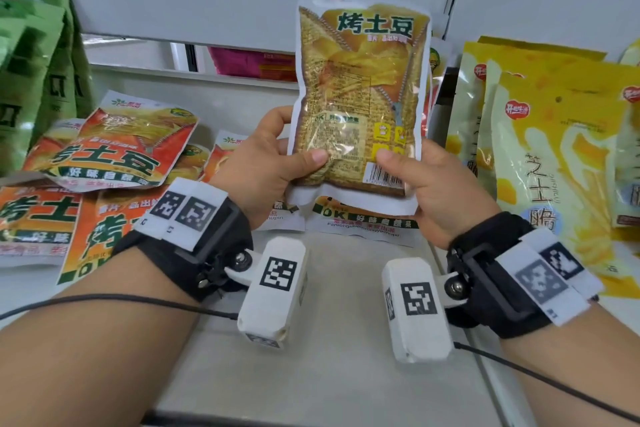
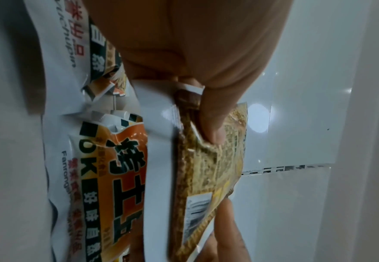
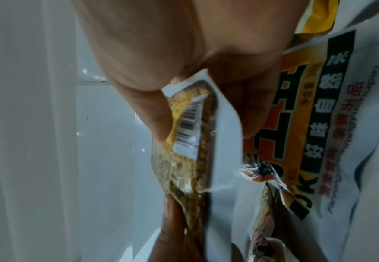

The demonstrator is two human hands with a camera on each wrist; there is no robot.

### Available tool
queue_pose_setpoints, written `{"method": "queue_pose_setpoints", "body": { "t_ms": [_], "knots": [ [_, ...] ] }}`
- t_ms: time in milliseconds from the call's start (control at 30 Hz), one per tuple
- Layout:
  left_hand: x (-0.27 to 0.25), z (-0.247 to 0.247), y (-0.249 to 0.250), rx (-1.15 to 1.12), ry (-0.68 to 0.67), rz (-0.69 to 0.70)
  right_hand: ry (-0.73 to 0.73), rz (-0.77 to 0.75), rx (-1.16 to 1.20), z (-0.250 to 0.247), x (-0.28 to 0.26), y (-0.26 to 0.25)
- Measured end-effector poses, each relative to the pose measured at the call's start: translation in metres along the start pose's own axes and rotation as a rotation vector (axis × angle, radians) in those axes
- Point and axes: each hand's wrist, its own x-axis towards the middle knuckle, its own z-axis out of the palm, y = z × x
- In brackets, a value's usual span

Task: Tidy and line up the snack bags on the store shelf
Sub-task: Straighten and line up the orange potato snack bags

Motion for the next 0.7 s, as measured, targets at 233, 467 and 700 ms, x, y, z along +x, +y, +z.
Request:
{"method": "queue_pose_setpoints", "body": {
  "t_ms": [233,467,700],
  "knots": [
    [0.001,0.004,-0.004,-0.046,-0.023,-0.053,0.037,-0.019,0.062,-0.006,0.003,-0.004],
    [0.000,0.008,-0.004,-0.077,0.022,-0.070,0.014,0.000,0.151,0.000,0.001,-0.006],
    [0.002,0.007,-0.006,-0.112,0.023,-0.032,0.023,-0.093,0.256,-0.003,0.000,-0.011]
  ]
}}
